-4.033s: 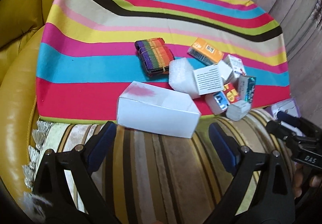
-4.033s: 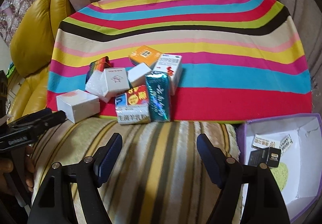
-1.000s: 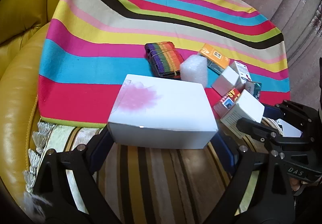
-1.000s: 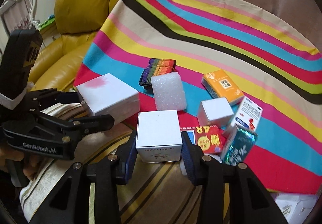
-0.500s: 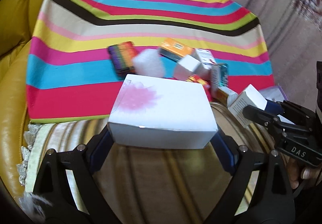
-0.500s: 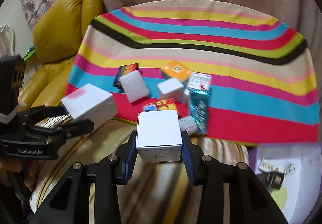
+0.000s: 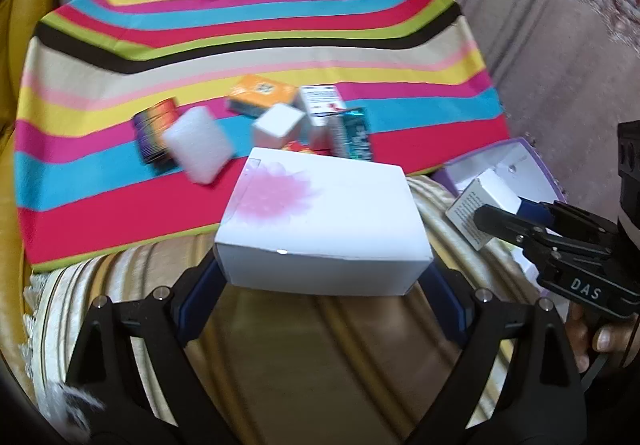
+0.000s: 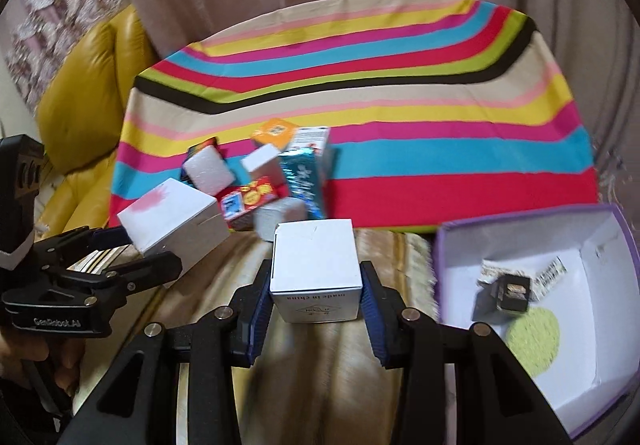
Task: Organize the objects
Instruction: 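Carry both white boxes to the purple-rimmed box and release them inside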
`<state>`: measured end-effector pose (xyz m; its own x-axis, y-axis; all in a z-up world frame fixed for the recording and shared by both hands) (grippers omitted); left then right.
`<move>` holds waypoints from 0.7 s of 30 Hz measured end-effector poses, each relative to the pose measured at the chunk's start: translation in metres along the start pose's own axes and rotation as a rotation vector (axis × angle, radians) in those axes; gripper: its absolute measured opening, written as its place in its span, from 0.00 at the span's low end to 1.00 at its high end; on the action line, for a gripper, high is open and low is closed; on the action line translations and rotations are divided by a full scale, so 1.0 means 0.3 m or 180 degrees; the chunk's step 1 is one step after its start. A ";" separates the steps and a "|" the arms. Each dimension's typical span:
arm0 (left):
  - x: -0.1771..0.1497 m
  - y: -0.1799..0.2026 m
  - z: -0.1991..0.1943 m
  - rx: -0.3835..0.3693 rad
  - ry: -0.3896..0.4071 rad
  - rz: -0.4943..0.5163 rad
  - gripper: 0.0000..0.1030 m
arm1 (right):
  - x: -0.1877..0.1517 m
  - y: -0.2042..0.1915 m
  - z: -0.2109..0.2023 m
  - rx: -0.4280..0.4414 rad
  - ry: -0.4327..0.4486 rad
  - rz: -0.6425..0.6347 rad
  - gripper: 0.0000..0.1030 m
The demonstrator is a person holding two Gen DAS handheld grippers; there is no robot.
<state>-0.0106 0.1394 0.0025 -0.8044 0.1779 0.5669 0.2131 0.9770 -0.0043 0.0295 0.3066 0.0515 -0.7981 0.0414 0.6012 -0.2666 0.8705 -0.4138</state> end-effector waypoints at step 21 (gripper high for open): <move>0.053 0.398 0.010 -0.0415 0.0076 0.0868 0.90 | -0.112 0.449 -0.255 -0.0752 0.0332 0.0955 0.41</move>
<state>0.0005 0.2593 0.0084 -0.6947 0.4273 0.5787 0.4901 0.8700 -0.0540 0.0617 0.4598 0.0280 -0.7592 0.3501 0.5486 0.1116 0.9005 -0.4203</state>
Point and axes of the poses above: each gripper's, at about its wrist camera, not at the fingertips, and z roughly the way its jaws point, y to its right, x to its top, the point moved 4 cm from there along z, roughly the way its jaws point, and after that the axes turned 14 degrees about x, right-handed, at the moved point
